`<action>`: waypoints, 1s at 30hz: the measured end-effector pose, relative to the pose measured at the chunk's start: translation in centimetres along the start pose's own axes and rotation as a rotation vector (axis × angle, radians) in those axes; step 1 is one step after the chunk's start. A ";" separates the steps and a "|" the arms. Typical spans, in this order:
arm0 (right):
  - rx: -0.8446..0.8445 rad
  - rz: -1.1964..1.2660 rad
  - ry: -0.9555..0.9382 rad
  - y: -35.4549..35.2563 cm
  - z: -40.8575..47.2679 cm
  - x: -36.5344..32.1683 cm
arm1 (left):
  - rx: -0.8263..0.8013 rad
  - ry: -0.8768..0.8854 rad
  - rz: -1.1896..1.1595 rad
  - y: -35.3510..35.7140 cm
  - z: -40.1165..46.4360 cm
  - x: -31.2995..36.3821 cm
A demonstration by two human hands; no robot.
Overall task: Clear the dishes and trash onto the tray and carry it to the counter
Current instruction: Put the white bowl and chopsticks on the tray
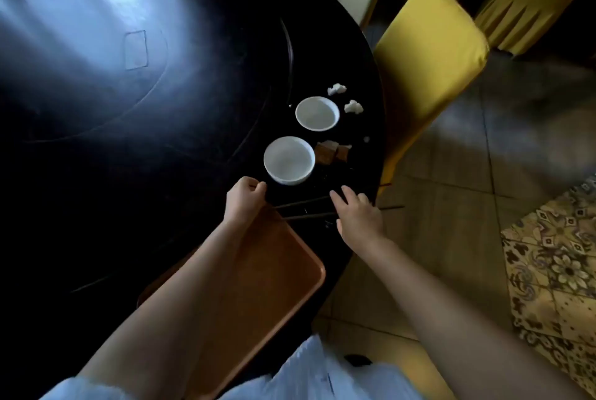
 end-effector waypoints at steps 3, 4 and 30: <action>-0.070 -0.072 -0.009 0.9 1.8 0.0 | -0.097 -0.161 -0.167 1.5 2.6 -0.5; -0.066 -0.082 -0.023 1.2 2.3 -0.1 | -0.133 -0.220 -0.229 2.3 3.1 -0.9; 0.157 -0.040 -0.332 -2.6 2.1 2.6 | -0.198 -0.288 -0.837 2.5 -0.7 0.4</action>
Point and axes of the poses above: each hand's wrist, its own z-axis towards the middle knuckle, its own y-axis out of the palm, x = y × z, the point moved 9 cm from there along z, towards the middle knuckle, and after that the axes turned 9 degrees about -y, right-handed, at the moved point
